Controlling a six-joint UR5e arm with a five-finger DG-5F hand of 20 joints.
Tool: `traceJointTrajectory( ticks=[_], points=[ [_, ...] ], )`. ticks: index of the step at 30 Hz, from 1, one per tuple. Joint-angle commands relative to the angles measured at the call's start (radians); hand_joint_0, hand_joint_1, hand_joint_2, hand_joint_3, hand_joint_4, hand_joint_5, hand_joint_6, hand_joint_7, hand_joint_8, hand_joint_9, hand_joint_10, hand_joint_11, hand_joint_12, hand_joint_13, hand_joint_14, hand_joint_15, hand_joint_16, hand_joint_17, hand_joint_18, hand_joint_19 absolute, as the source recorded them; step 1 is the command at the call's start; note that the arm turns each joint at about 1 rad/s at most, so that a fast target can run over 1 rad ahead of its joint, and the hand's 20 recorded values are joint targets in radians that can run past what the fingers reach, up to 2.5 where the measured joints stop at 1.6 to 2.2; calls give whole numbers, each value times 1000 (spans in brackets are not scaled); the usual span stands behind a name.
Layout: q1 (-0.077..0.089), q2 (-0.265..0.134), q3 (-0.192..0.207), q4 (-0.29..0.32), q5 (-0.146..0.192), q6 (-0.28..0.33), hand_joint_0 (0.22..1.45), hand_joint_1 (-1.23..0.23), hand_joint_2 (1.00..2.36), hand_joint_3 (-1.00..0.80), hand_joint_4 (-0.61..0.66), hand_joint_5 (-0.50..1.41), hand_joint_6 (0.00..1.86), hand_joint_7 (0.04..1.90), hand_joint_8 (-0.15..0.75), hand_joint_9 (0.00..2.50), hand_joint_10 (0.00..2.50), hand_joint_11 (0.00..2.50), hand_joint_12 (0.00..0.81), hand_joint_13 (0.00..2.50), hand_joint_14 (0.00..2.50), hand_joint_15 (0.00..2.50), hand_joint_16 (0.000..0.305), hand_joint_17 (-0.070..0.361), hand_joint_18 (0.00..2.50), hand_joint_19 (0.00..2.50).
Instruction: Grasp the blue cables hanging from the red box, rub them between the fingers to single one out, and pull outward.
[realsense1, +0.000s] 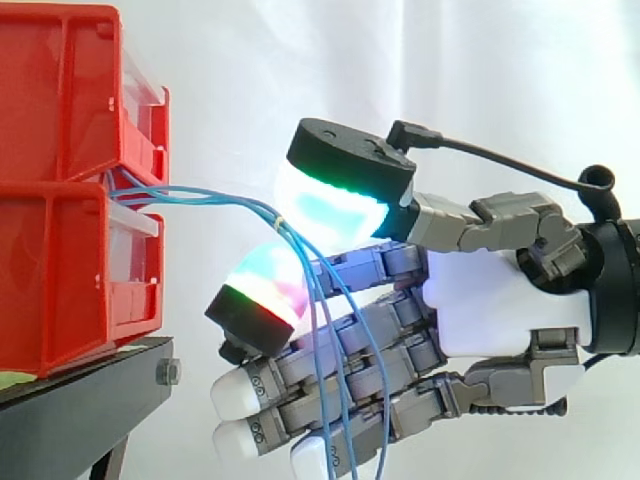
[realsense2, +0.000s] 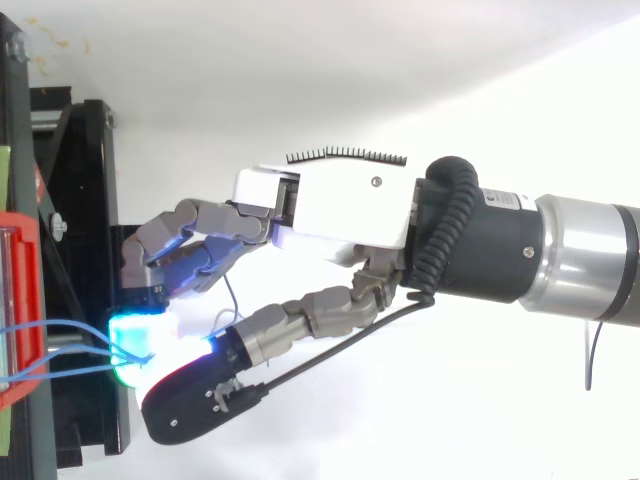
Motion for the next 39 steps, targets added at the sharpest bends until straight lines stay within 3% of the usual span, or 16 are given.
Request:
traceJointTrajectory(
  ticks=[1,13,24,33,39],
  points=[
    [0,0,11,-23,0,0,522,-639,1000,-500,279,-139,765,1022,274,803,5,265,345,651,6,171,43,96,659,383],
    [0,0,11,-40,0,0,629,-788,1013,-277,213,-172,811,982,253,757,6,284,328,637,6,179,40,89,653,371],
    [-1,0,11,-40,0,0,685,-884,1016,-234,173,-184,823,926,238,730,6,290,320,627,6,175,40,89,648,351],
    [-3,0,11,-40,1,11,727,-912,1012,-325,202,-196,834,941,226,700,6,294,317,620,6,172,40,89,646,336],
    [-3,0,14,-40,1,12,661,-935,1000,-500,215,-203,837,929,226,677,6,295,318,616,6,176,40,90,644,351]
  ],
)
